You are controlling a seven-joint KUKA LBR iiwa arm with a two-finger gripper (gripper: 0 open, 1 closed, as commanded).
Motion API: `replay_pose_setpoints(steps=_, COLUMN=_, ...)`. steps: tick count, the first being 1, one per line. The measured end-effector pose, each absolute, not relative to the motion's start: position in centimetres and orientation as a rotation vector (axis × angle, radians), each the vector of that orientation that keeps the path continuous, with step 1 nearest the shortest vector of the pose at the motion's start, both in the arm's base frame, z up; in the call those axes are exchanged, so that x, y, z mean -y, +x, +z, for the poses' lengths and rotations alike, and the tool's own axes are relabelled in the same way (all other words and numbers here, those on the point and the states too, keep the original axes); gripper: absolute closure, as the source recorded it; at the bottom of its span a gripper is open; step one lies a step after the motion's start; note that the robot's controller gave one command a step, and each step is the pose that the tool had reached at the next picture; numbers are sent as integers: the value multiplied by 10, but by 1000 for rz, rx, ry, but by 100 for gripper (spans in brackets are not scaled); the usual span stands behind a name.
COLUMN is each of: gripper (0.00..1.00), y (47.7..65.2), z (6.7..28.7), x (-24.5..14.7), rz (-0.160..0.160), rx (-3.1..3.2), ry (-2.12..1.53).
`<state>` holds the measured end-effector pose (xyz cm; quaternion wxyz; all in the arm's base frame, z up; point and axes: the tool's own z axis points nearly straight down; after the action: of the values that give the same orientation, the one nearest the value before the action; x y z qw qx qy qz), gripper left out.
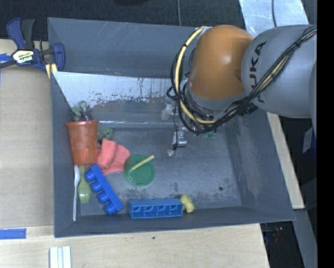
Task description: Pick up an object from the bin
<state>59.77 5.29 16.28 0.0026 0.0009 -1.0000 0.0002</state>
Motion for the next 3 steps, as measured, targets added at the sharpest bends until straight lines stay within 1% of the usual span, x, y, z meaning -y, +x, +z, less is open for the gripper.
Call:
replay_pose_setpoints(steps=1, gripper=0, y=599, z=167, x=-53, rz=-1, rx=3145, ry=1)
replay_pose_setpoints(steps=2, gripper=0, y=559, z=105, x=-99, rz=-1, rx=3149, ry=24)
replay_pose_setpoints(steps=3, gripper=100, y=550, z=73, x=-116, rz=-2, rx=3163, ry=-153)
